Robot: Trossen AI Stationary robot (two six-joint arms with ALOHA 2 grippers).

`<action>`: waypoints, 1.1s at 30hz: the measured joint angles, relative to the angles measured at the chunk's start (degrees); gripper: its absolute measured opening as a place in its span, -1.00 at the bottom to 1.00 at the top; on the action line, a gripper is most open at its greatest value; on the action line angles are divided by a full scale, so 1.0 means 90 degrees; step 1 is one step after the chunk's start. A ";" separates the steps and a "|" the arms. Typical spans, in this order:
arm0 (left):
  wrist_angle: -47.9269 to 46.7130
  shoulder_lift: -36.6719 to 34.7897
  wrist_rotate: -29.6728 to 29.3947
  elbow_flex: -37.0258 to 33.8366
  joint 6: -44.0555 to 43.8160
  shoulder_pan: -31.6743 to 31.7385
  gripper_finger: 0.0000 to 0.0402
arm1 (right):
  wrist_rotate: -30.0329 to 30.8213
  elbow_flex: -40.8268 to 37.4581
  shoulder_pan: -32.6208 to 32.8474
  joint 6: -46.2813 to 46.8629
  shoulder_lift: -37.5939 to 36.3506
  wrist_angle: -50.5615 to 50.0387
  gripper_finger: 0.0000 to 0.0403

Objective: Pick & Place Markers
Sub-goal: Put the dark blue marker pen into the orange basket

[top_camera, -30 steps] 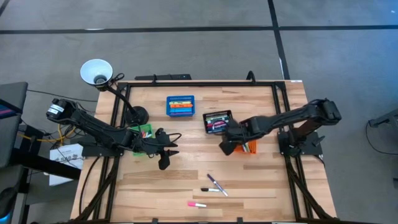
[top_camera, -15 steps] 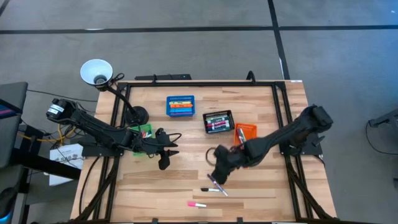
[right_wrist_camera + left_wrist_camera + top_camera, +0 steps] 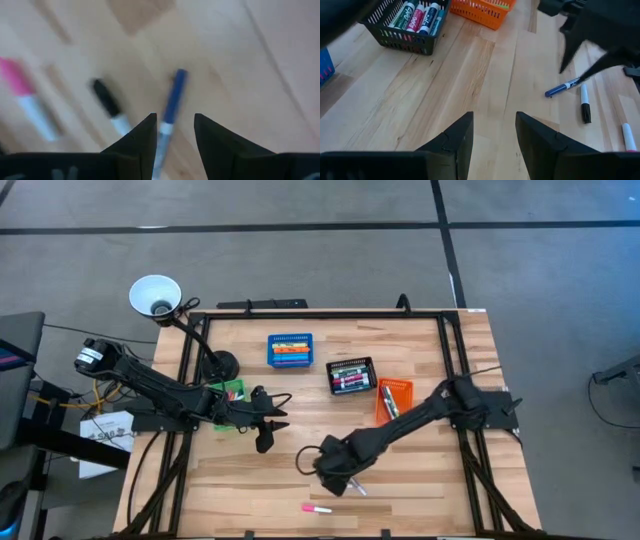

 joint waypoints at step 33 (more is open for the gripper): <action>0.0002 0.0000 0.0000 -0.0066 0.0019 0.0001 -0.29 | -0.0356 0.0470 -0.0415 -0.1288 0.0482 -0.0593 -0.92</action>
